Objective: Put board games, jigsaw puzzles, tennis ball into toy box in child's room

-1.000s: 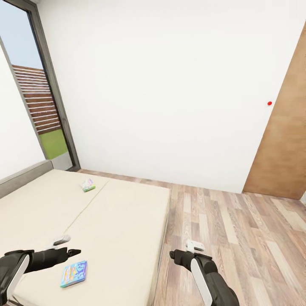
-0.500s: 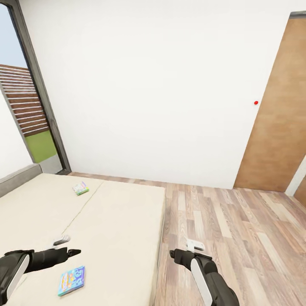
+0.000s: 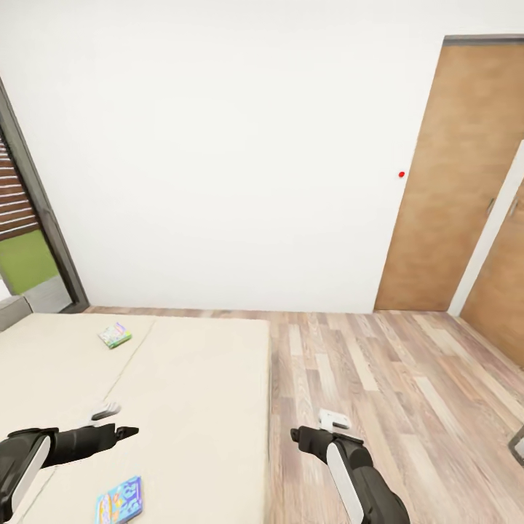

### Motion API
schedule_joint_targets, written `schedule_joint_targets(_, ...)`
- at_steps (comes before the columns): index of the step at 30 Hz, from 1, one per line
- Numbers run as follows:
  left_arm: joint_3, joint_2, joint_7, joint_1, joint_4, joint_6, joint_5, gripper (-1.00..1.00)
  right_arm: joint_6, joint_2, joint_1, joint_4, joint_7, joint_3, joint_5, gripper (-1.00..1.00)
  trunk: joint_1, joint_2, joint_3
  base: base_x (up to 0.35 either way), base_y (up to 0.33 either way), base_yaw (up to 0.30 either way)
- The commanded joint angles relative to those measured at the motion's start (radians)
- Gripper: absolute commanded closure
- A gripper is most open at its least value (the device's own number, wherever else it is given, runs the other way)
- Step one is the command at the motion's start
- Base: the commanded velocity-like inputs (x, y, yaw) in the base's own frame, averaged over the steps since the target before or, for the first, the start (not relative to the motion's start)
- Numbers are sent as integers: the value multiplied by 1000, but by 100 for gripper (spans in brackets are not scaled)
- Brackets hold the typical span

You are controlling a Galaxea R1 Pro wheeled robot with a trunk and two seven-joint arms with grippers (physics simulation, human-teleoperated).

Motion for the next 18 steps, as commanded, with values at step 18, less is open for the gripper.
schedule_joint_targets(18,1,0,1,0,0,8,9,-100,1,0,-1,-2,-9,2,-9,-100,0,-2,-2,0,287,-217)
